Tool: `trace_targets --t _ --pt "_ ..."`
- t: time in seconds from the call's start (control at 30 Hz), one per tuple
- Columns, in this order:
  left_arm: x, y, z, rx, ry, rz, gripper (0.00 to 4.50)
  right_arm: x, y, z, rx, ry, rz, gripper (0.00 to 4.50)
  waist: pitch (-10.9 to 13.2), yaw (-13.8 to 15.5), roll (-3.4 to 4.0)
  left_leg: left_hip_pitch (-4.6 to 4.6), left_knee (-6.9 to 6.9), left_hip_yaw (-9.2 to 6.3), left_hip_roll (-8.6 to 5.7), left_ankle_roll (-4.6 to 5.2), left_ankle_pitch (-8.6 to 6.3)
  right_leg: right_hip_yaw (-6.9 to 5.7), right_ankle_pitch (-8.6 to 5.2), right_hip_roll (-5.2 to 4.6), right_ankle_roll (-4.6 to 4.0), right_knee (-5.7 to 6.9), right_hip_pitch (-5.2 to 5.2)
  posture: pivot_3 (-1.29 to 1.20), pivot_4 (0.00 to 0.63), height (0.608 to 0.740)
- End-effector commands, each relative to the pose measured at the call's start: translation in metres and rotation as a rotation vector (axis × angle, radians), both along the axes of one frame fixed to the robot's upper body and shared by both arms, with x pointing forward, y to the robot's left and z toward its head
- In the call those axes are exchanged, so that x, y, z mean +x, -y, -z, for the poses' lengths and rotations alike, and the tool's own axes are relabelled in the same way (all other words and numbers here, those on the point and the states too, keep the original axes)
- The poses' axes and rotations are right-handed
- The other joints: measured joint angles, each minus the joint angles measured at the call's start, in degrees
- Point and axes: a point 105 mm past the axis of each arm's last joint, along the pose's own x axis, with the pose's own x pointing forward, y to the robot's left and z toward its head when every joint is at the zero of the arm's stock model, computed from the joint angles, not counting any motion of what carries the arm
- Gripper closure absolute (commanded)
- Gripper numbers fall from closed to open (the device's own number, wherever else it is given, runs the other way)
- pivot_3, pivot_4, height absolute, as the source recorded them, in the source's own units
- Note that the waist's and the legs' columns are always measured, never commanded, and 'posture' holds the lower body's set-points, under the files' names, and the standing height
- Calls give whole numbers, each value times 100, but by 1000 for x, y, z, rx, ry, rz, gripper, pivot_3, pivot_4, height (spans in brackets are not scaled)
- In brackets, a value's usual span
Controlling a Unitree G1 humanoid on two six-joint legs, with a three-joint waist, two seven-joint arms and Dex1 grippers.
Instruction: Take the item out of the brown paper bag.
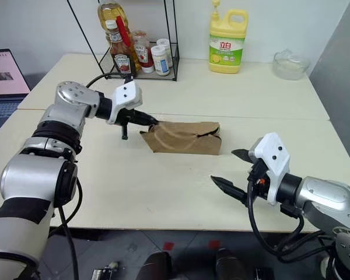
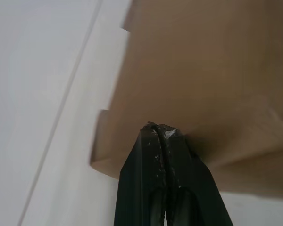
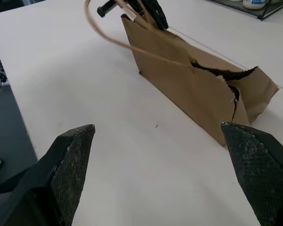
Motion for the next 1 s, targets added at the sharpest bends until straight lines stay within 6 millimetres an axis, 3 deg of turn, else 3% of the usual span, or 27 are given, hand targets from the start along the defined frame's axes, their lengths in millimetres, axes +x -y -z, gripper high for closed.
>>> trace_targets --t 0.03,0.23,0.33,0.5,0.63,0.77,1.0 --pt "-16 -4 3 33 -17 90 4458 -8 -5 -5 -12 44 -37 0 0 -13 0 1 0 0 1 2 0 0 0 0 0 2 1 0 150 740" --pt "-50 -4 31 76 -76 178 4458 -9 -9 -1 -24 30 -61 0 0 -78 1 3 5 -5 5 6 2 -1 0 0 0 14 2 0 150 740" --pt "-62 -3 35 73 -90 199 4458 -9 -9 0 -30 29 -67 0 0 -75 0 4 11 -6 4 8 4 -2 0 0 0 21 3 0 150 740" --pt "-68 -6 22 52 -31 206 4458 -9 -10 2 -40 36 -75 0 0 -42 0 2 28 -9 2 10 4 -4 0 1 0 30 6 0 150 740" --pt "-76 -10 -1 64 74 238 4458 -14 -12 6 -60 39 -94 0 0 -52 0 3 31 -10 4 10 3 -3 -1 3 0 32 5 0 150 740" --pt "-92 -1 -10 48 112 309 3619 -19 -15 11 -67 24 -128 0 0 -59 0 3 31 -9 3 10 3 -2 -1 3 0 34 5 0 150 740" --pt "-119 18 17 98 139 505 1532 -24 -20 18 -81 -4 -183 0 0 -49 0 5 37 -9 4 10 4 -1 -1 3 0 38 6 0 150 740"
